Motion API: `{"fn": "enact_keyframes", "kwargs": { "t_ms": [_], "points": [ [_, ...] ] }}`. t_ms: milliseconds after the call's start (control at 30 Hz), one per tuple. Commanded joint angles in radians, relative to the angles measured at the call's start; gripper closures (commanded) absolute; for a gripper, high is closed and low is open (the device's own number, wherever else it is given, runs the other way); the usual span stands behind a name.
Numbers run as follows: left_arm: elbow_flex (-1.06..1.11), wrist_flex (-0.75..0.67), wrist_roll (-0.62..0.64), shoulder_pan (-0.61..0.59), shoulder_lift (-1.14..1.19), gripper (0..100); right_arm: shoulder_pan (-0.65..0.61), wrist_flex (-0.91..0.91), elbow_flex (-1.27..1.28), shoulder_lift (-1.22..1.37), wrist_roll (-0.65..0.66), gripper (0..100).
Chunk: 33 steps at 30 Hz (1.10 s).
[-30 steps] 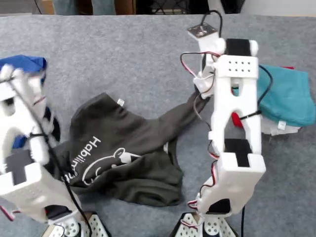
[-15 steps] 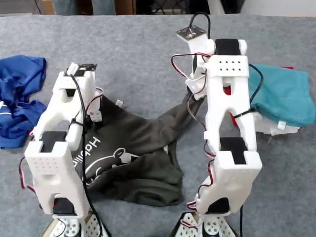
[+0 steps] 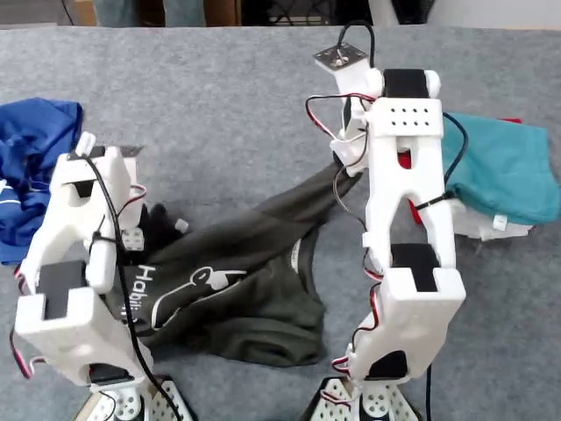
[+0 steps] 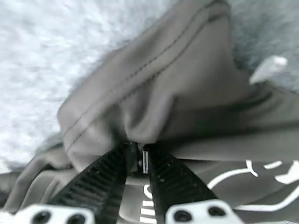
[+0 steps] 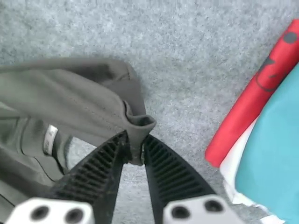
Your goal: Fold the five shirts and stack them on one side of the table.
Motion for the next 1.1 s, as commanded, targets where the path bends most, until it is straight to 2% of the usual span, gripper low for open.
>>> {"fn": "enact_keyframes", "kwargs": {
  "t_ms": [0,200,400,533,700,800,933,1067],
  "points": [
    [-0.015,0.026,0.060,-0.013,-0.103,94,0.015,0.017,0.005,-0.012,0.104,98.4],
    [-0.226,0.106,0.212,-0.007,-0.157,82,0.015,0.017,0.122,-0.013,0.172,98.4],
    [-0.545,0.110,0.288,0.025,-0.152,80,0.015,0.015,0.139,-0.012,0.216,98.4],
    [-0.559,0.029,0.362,0.130,-0.074,80,0.015,0.009,0.137,-0.012,0.216,98.4],
    [-0.570,0.064,0.370,0.196,0.149,71,0.015,0.009,0.137,-0.012,0.216,98.4],
    [-0.570,0.068,0.362,0.185,0.275,71,0.015,0.009,0.137,-0.012,0.216,98.4],
    [-0.611,0.127,0.361,0.111,0.345,73,0.017,0.000,0.137,-0.012,0.216,98.4],
    [-0.700,0.186,0.331,0.087,0.356,86,0.017,-0.005,0.137,-0.012,0.215,98.4]
  ]
}}
